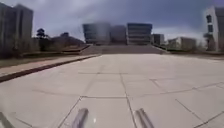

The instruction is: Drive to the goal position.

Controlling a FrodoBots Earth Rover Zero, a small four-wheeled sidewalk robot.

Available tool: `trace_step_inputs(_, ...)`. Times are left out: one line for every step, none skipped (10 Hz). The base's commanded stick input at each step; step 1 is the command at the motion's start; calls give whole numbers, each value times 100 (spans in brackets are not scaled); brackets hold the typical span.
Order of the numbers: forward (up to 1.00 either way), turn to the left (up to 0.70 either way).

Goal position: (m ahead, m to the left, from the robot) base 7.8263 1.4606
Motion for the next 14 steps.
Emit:
trace_step_inputs(100,-20)
trace_step_inputs(100,-35)
trace_step_inputs(100,-25)
trace_step_inputs(100,-6)
trace_step_inputs(100,0)
trace_step_inputs(100,0)
trace_step_inputs(100,0)
trace_step_inputs(100,-5)
trace_step_inputs(100,-26)
trace_step_inputs(100,-37)
trace_step_inputs(100,-8)
trace_step_inputs(100,0)
trace_step_inputs(100,0)
trace_step_inputs(100,0)
